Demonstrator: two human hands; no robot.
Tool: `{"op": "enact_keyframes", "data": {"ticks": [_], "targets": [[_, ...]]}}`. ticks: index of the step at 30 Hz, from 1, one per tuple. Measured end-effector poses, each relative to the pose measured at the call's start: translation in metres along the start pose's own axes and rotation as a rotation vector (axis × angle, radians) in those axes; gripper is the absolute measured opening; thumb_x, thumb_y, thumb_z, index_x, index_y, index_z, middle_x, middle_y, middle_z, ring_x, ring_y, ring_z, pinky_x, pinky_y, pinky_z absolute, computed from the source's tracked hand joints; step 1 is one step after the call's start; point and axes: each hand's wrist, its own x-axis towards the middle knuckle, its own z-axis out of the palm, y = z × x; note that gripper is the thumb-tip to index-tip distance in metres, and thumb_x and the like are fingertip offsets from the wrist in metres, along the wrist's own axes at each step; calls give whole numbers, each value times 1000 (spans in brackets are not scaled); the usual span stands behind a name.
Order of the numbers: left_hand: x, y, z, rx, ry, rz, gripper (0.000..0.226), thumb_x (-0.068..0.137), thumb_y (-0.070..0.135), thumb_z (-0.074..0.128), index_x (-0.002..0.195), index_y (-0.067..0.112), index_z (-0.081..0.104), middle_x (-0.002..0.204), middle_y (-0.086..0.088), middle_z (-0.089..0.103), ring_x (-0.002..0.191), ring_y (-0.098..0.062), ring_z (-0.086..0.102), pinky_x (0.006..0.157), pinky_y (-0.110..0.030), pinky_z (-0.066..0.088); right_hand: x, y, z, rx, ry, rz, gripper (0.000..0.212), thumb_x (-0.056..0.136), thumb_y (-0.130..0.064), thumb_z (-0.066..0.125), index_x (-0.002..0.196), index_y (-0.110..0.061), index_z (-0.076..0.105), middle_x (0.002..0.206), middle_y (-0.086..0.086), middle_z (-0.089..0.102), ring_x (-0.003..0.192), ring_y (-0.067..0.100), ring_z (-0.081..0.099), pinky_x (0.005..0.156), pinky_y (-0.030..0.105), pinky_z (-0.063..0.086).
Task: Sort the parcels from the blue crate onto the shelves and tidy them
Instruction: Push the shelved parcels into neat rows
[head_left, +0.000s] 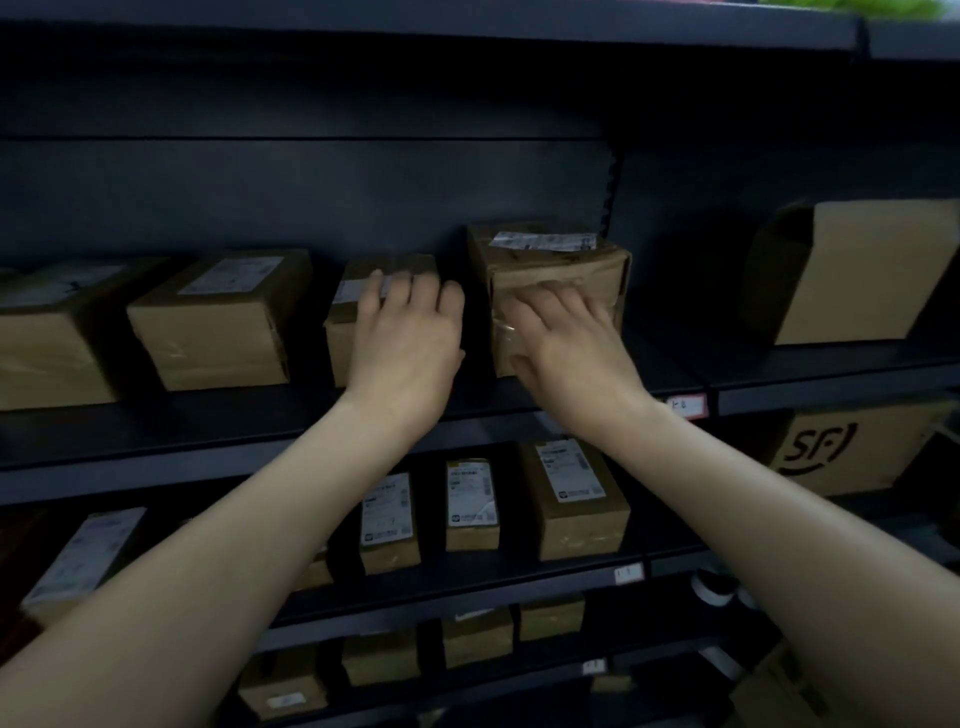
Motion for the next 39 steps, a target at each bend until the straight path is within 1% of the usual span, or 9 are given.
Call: {"op": "enact_keyframes", "data": {"ticks": [4, 9, 13, 17, 19, 22, 26, 29, 39], "targets": [[-18, -7, -17, 44, 98, 16, 57, 68, 26, 77, 116, 3, 57, 111, -18, 60, 109, -37, 54, 104, -51, 34, 2, -9, -11, 4, -20, 29, 53, 68, -7, 76, 119, 1, 61, 114, 22, 63, 110, 43, 56, 98, 57, 40], [-33, -19, -29, 68, 215, 32, 53, 72, 25, 73, 118, 4, 56, 114, -16, 60, 109, -35, 54, 103, -49, 35, 6, -28, -22, -18, 33, 40, 51, 70, -8, 72, 119, -1, 60, 117, 20, 62, 112, 41, 56, 101, 56, 40], [-54, -34, -30, 52, 214, 32, 52, 71, 26, 73, 115, 3, 57, 109, -16, 60, 103, -35, 57, 100, -49, 37, 2, -52, -21, -6, 97, 55, 48, 73, -10, 73, 119, 0, 60, 116, 20, 62, 110, 40, 57, 98, 54, 42], [-91, -57, -21, 9, 197, 30, 48, 70, 27, 76, 109, 3, 60, 104, -17, 62, 98, -34, 59, 92, -46, 43, -13, -92, -8, 54, 60, 24, 47, 70, -8, 77, 114, 1, 62, 112, 20, 64, 108, 40, 59, 98, 52, 43], [-113, -69, -14, -17, 180, 43, 49, 71, 27, 77, 110, 3, 60, 104, -16, 63, 96, -34, 59, 88, -44, 44, -25, -112, 4, 83, 16, 22, 49, 68, -9, 80, 113, 1, 63, 110, 20, 65, 107, 40, 60, 97, 53, 44], [-142, -86, 5, -47, 141, 56, 49, 69, 25, 78, 108, 2, 62, 104, -17, 63, 96, -35, 60, 92, -45, 42, -44, -137, 24, 111, -73, 27, 53, 66, -9, 82, 115, 3, 63, 110, 21, 66, 105, 41, 62, 97, 54, 43], [-183, -111, 40, -85, -1, 74, 46, 65, 21, 81, 103, -1, 64, 98, -19, 64, 90, -37, 61, 92, -42, 34, -66, -169, 49, 121, -193, 57, 55, 63, -10, 86, 112, 2, 65, 107, 21, 67, 101, 40, 63, 94, 53, 46], [-214, -133, 57, -108, -98, 56, 45, 62, 16, 83, 100, -2, 65, 93, -18, 64, 85, -35, 62, 91, -45, 43, -72, -201, 62, 139, -241, 43, 55, 60, -8, 87, 110, 2, 67, 104, 20, 68, 98, 39, 65, 94, 53, 46], [-299, -250, 69, 24, -302, -200, 52, 59, 19, 86, 101, -3, 65, 95, -21, 64, 88, -38, 62, 87, -50, 47, -39, -317, 109, 334, -301, -197, 51, 63, -7, 85, 109, 4, 66, 103, 21, 67, 94, 40, 64, 89, 53, 49]]}}
